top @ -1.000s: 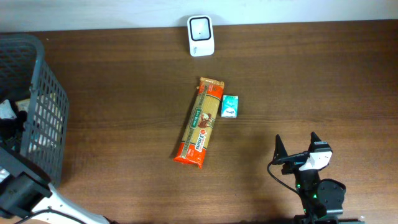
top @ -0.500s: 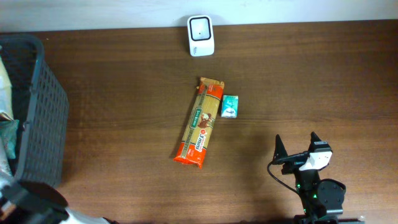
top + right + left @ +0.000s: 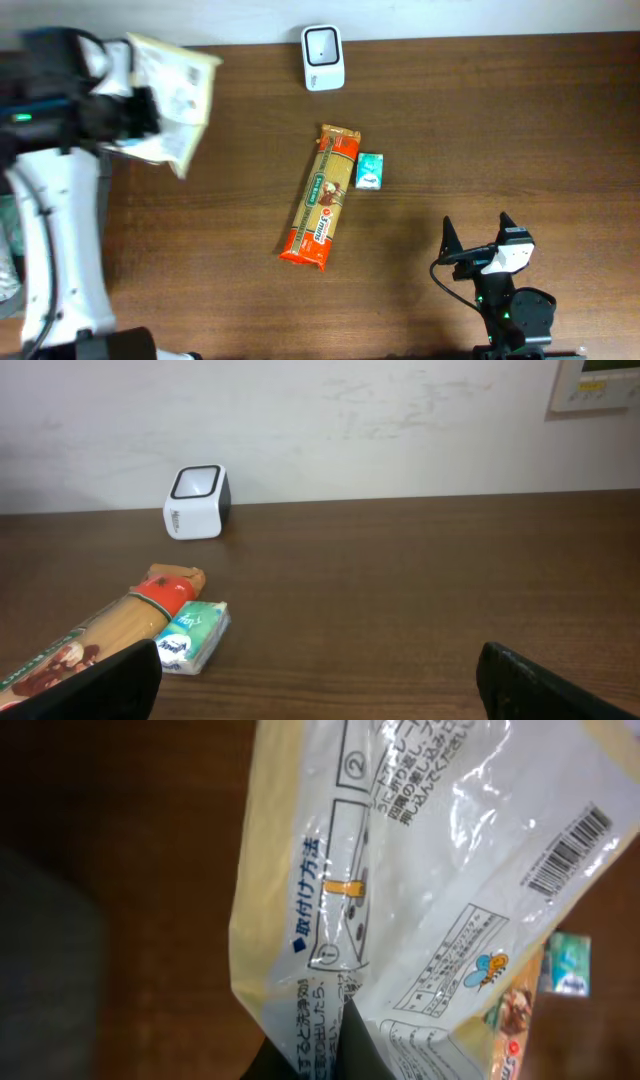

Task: Scan the item barcode
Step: 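Place the white pouch left of the spaghetti with the left gripper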

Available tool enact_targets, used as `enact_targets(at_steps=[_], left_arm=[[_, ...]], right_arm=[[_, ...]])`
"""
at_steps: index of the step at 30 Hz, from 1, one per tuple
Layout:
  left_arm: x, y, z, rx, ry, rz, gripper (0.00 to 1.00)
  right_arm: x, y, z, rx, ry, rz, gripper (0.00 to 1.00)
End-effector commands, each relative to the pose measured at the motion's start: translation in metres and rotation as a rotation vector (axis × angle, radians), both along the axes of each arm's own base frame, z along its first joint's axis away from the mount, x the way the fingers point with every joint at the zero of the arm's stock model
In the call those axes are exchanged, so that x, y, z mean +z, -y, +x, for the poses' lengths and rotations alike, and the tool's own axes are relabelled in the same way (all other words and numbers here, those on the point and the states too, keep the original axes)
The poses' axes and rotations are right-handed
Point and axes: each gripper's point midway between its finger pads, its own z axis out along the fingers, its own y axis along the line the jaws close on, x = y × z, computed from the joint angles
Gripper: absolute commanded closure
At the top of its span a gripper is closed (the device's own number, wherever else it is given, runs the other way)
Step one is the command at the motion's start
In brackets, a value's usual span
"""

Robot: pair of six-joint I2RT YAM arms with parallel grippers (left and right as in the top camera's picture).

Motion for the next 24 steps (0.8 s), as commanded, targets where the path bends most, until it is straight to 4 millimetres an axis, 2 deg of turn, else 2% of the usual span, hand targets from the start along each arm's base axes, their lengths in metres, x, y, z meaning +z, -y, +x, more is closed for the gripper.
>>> enact_targets(at_steps=[1,3,4,5,8,13,14,15,16,17,18,19,20,21,22,24], left_arm=[[-0.084,0.043,-0.003,-0.032,-0.165,-0.038,1.0],[-0.141,0.078,-0.006,-0.05,-0.235,-0.069,1.0],[-0.152,0.087,-0.007,-0.052,-0.245,-0.077,1.0],[-0.172,0.104,-0.008,-0.052,-0.265,-0.093,1.0],[-0.212,0.141,-0.012,-0.036,-0.33,-0.119,1.0],[-0.252,0.161,-0.022,0.031,-0.436,-0.123,1.0],[-0.254,0.164,-0.023,0.024,-0.441,-0.12,0.97],[-0.254,0.166,-0.024,0.019,-0.441,-0.119,0.85],[-0.254,0.168,-0.024,0.015,-0.44,-0.118,0.5],[-0.253,0.169,-0.024,0.012,-0.44,-0.123,0.26],[-0.252,0.169,-0.024,0.01,-0.444,-0.127,0.2],[-0.247,0.169,-0.023,-0.001,-0.44,-0.123,0.18],[-0.23,0.171,-0.016,-0.038,-0.412,-0.108,0.09],[-0.219,0.171,-0.011,-0.05,-0.394,-0.1,0.07],[-0.2,0.169,-0.005,-0.053,-0.362,-0.082,0.06],[-0.15,0.164,0.011,-0.085,-0.266,-0.046,0.01]], right_arm=[[-0.003,0.003,0.0,-0.016,-0.005,-0.001,0.01],[-0.003,0.003,0.0,-0.015,-0.005,-0.001,0.01],[-0.003,0.003,0.0,-0.016,-0.005,-0.001,0.01],[-0.003,0.003,0.0,-0.016,-0.005,-0.001,0.01],[-0.003,0.003,0.0,-0.016,-0.005,-0.001,0.01],[-0.003,0.003,0.0,-0.016,-0.005,-0.001,0.01],[-0.003,0.003,0.0,-0.016,-0.005,-0.001,0.01],[-0.003,0.003,0.0,-0.016,-0.005,-0.001,0.01],[-0.003,0.003,0.0,-0.016,-0.005,-0.001,0.01],[-0.003,0.003,0.0,-0.016,-0.005,-0.001,0.01],[-0.003,0.003,0.0,-0.016,-0.005,-0.001,0.02],[-0.003,0.003,0.0,-0.016,-0.005,-0.001,0.01],[-0.003,0.003,0.0,-0.016,-0.005,-0.001,0.01],[-0.003,0.003,0.0,-0.016,-0.005,-0.001,0.01],[-0.003,0.003,0.0,-0.016,-0.005,-0.001,0.01],[-0.003,0.003,0.0,-0.016,-0.005,-0.001,0.01]])
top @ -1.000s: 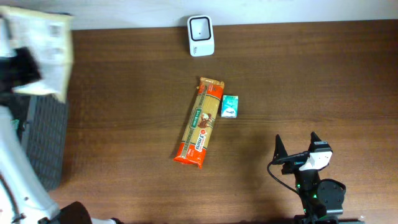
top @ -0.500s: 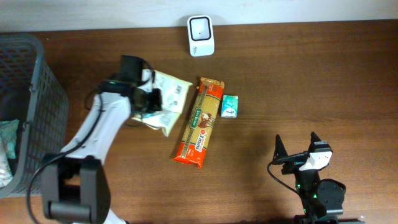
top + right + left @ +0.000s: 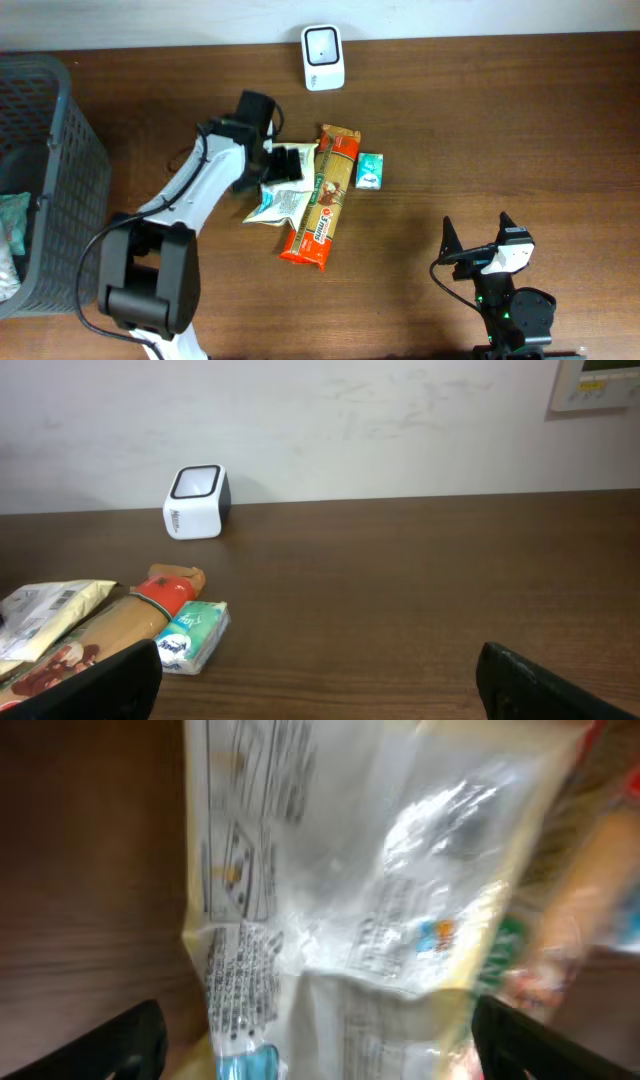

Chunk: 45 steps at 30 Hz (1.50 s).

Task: Scan the item barcode
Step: 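Place the white pouch left of the spaghetti with the left gripper, then reach into the basket and grasp the white tube with the left gripper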

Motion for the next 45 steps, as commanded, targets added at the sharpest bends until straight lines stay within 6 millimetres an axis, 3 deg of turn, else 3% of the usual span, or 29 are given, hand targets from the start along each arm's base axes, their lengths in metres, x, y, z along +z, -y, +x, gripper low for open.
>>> enact_targets(at_steps=[1,3,4,6,7,10,13,16,20,27,31,34,37,40,45], left_arm=[[0.103,-0.008,0.037,-0.072,0.248,0.036,0.0],[0.15,-0.022,0.046,-0.076,0.343,0.053,0.01],[0.181,-0.039,0.05,-0.048,0.407,0.065,0.01],[0.227,-0.08,0.054,0.023,0.51,0.12,0.01],[0.247,-0.113,0.052,0.099,0.556,0.174,0.01],[0.281,-0.201,0.032,0.289,0.621,0.293,0.01],[0.292,-0.278,0.007,0.462,0.62,0.364,0.01],[0.278,-0.35,-0.022,0.636,0.546,0.417,0.01],[0.247,-0.393,-0.035,0.692,0.436,0.444,0.0],[0.166,-0.456,-0.063,0.751,0.26,0.465,0.01],[0.107,-0.474,-0.075,0.756,0.216,0.513,0.0],[0.069,-0.476,-0.074,0.614,0.215,0.574,0.0],[0.059,-0.48,-0.072,0.517,0.223,0.623,0.0],[0.061,-0.492,-0.072,0.503,0.248,0.657,0.01],[0.033,-0.495,-0.077,0.384,0.157,0.673,0.14]], right_arm=[[-0.003,0.003,0.0,-0.015,-0.005,-0.001,0.01],[-0.003,0.003,0.0,-0.016,-0.005,-0.001,0.01],[-0.003,0.003,0.0,-0.016,-0.005,-0.001,0.01],[-0.003,0.003,0.0,-0.016,-0.005,-0.001,0.01],[-0.003,0.003,0.0,-0.015,-0.005,-0.001,0.01],[-0.003,0.003,0.0,-0.016,-0.005,-0.001,0.01],[-0.003,0.003,0.0,-0.016,-0.005,-0.001,0.01],[-0.003,0.003,0.0,-0.016,-0.005,-0.001,0.01],[-0.003,0.003,0.0,-0.015,-0.005,-0.001,0.01],[-0.003,0.003,0.0,-0.016,-0.005,-0.001,0.01],[-0.003,0.003,0.0,-0.016,-0.005,-0.001,0.01],[-0.003,0.003,0.0,-0.016,-0.005,-0.001,0.01],[-0.003,0.003,0.0,-0.016,-0.005,-0.001,0.01],[-0.003,0.003,0.0,-0.015,-0.005,-0.001,0.01],[-0.003,0.003,0.0,-0.016,-0.005,-0.001,0.01]])
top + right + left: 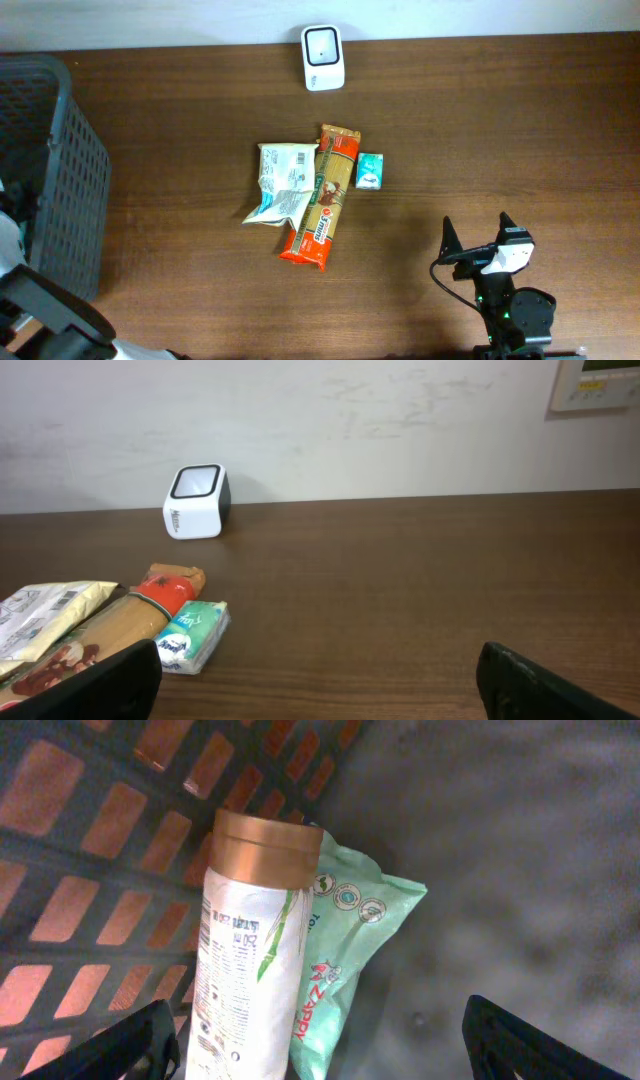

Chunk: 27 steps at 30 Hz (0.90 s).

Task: Scan the item barcode
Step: 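Reach into the basket and grasp the white tube with the left gripper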

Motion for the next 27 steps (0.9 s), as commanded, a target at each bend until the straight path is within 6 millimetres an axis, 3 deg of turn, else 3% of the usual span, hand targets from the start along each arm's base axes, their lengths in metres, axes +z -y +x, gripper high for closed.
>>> enact_targets(at_steps=[1,5,12,16,20,22,23,25,26,27], left_arm=[[-0.034,-0.005,-0.012,-0.023,-0.137,-0.002,0.16],[-0.038,-0.023,-0.035,0.121,-0.221,0.067,0.07],[-0.035,-0.029,-0.043,0.181,-0.226,0.093,0.04],[-0.049,-0.029,-0.035,0.161,-0.211,0.068,0.02],[-0.081,-0.032,-0.04,0.168,-0.256,0.029,0.06],[-0.091,-0.033,-0.044,0.174,-0.278,0.017,0.2],[-0.091,-0.034,-0.044,0.176,-0.274,0.02,0.46],[-0.089,-0.036,-0.042,0.177,-0.264,0.028,0.85],[-0.089,-0.035,-0.042,0.189,-0.255,0.026,0.93],[-0.088,-0.036,-0.042,0.206,-0.242,0.023,0.95]], right_arm=[[-0.003,0.003,0.0,-0.016,-0.004,-0.001,0.01],[-0.003,0.003,0.0,-0.016,-0.004,-0.001,0.02],[-0.003,0.003,0.0,-0.015,-0.004,-0.001,0.01],[-0.003,0.003,0.0,-0.016,-0.004,-0.001,0.01],[-0.003,0.003,0.0,-0.016,-0.004,-0.001,0.01],[-0.003,0.003,0.0,-0.016,-0.004,-0.001,0.01],[-0.003,0.003,0.0,-0.016,-0.004,-0.001,0.01],[-0.003,0.003,0.0,-0.016,-0.004,-0.001,0.01],[-0.003,0.003,0.0,-0.016,-0.004,-0.001,0.01],[-0.003,0.003,0.0,-0.016,-0.004,-0.001,0.01]])
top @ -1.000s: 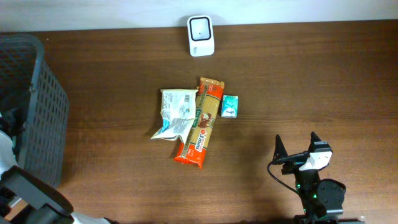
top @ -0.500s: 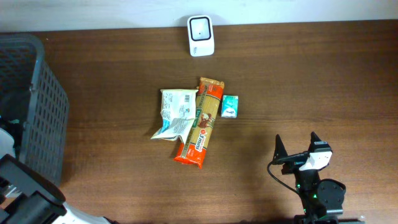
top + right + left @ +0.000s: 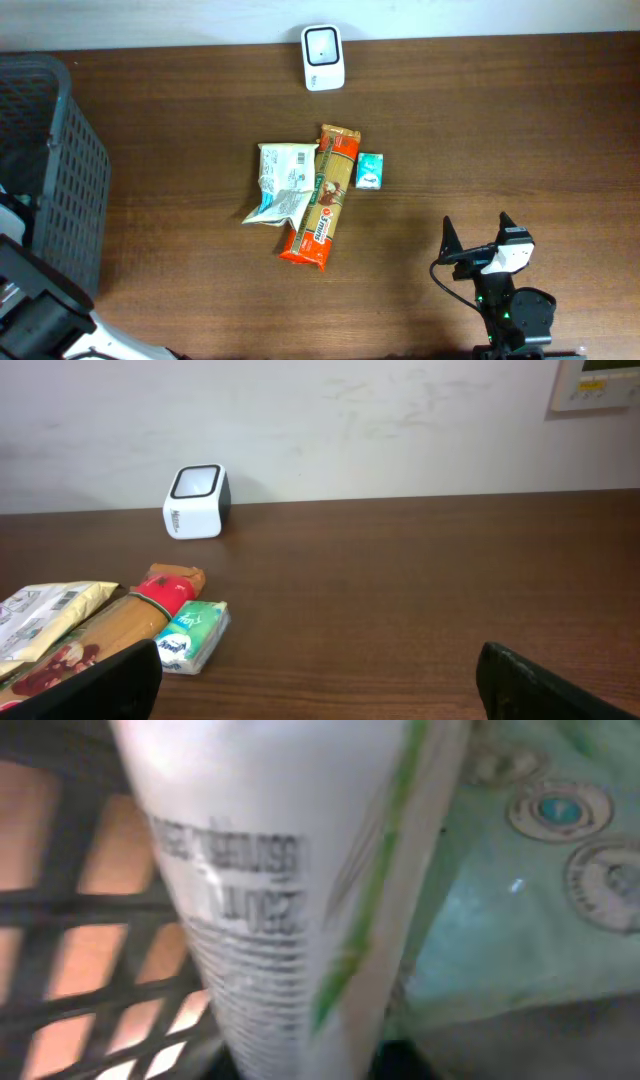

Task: Scan the item barcode
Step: 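Reach into the basket and grasp the white tube with the left gripper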

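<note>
A white tube (image 3: 290,870) with a green stripe and fine print fills the blurred left wrist view, lying in the dark mesh basket (image 3: 60,170) next to a green packet (image 3: 520,870). My left gripper (image 3: 320,1065) has its dark fingertips close against both sides of the tube, shut on it. The white scanner (image 3: 323,44) stands at the table's far edge. On the table's middle lie a white packet (image 3: 280,180), a long pasta pack (image 3: 322,198) and a small tissue pack (image 3: 370,170). My right gripper (image 3: 318,678) rests open near the front right.
The basket's mesh wall (image 3: 60,900) runs close by the tube on its left. The basket takes up the table's left end. In the right wrist view the scanner (image 3: 196,500) stands before a white wall.
My left gripper was open and some way above the tube and green packet in the basket. Now it is right down on the tube with its fingers against its sides. The right arm has not moved.
My left gripper first held the white packet up at the far left, barcode showing. Then the packet lay beside the pasta pack with the gripper open over it. After that the gripper was open inside the basket, and now it grips the white tube there.
</note>
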Available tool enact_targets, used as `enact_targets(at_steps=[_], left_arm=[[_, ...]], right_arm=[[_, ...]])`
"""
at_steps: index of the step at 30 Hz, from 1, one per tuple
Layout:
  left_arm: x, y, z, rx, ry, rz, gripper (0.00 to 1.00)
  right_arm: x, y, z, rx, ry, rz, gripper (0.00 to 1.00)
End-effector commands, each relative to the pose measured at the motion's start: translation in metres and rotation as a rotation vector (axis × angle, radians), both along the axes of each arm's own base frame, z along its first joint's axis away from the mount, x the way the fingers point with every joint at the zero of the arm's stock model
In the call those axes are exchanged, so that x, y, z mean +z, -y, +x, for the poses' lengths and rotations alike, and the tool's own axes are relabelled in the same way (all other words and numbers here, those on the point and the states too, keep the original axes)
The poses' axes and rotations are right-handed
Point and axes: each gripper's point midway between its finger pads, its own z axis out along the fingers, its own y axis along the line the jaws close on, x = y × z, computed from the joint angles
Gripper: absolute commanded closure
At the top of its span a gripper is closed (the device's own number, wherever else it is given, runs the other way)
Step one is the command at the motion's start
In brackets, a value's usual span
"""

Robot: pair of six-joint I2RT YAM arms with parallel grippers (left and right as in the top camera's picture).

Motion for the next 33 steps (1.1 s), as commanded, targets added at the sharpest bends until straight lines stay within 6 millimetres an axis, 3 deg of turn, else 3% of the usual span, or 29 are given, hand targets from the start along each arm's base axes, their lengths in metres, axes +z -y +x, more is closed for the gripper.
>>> enact_targets(at_steps=[1,4,7,9,12,13,14,18,21,22,25,27,29,33], left_arm=[[-0.02,0.004,-0.002,0.048,0.04,-0.054,0.98],[0.006,0.009,0.009,0.039,0.094,-0.02,1.0],[0.056,0.023,0.037,-0.027,0.217,0.026,1.0],[0.101,0.038,0.059,-0.084,0.346,0.049,1.0],[0.163,0.054,0.07,-0.126,0.471,0.137,1.0],[0.176,0.057,0.069,-0.133,0.492,0.154,1.0],[0.177,0.058,0.067,-0.132,0.489,0.152,1.0],[0.125,0.069,0.053,-0.092,0.379,0.034,1.0],[0.071,0.073,0.048,-0.068,0.283,-0.054,1.0],[0.042,0.074,0.045,-0.061,0.231,-0.098,1.0],[-0.005,0.077,0.042,-0.048,0.147,-0.167,1.0],[-0.018,0.078,0.04,-0.045,0.122,-0.188,0.59],[-0.018,0.077,0.042,-0.045,0.127,-0.181,0.39],[-0.017,0.075,0.044,-0.046,0.138,-0.17,0.38]], right_arm=[[-0.003,0.003,0.0,-0.016,-0.004,-0.001,0.02],[-0.003,0.003,0.0,-0.015,-0.004,-0.001,0.01],[-0.003,0.003,0.0,-0.015,-0.004,-0.001,0.01],[-0.003,0.003,0.0,-0.015,-0.004,-0.001,0.01],[-0.003,0.003,0.0,-0.016,-0.004,-0.001,0.01],[-0.003,0.003,0.0,-0.016,-0.004,-0.001,0.02],[-0.003,0.003,0.0,-0.016,-0.004,-0.001,0.01],[-0.003,0.003,0.0,-0.016,-0.004,-0.001,0.01],[-0.003,0.003,0.0,-0.016,-0.004,-0.001,0.01],[-0.003,0.003,0.0,-0.016,-0.004,-0.001,0.01],[-0.003,0.003,0.0,-0.015,-0.004,-0.001,0.01],[-0.003,0.003,0.0,-0.016,-0.004,-0.001,0.01],[-0.003,0.003,0.0,-0.016,-0.004,-0.001,0.01],[-0.003,0.003,0.0,-0.016,-0.004,-0.001,0.01]])
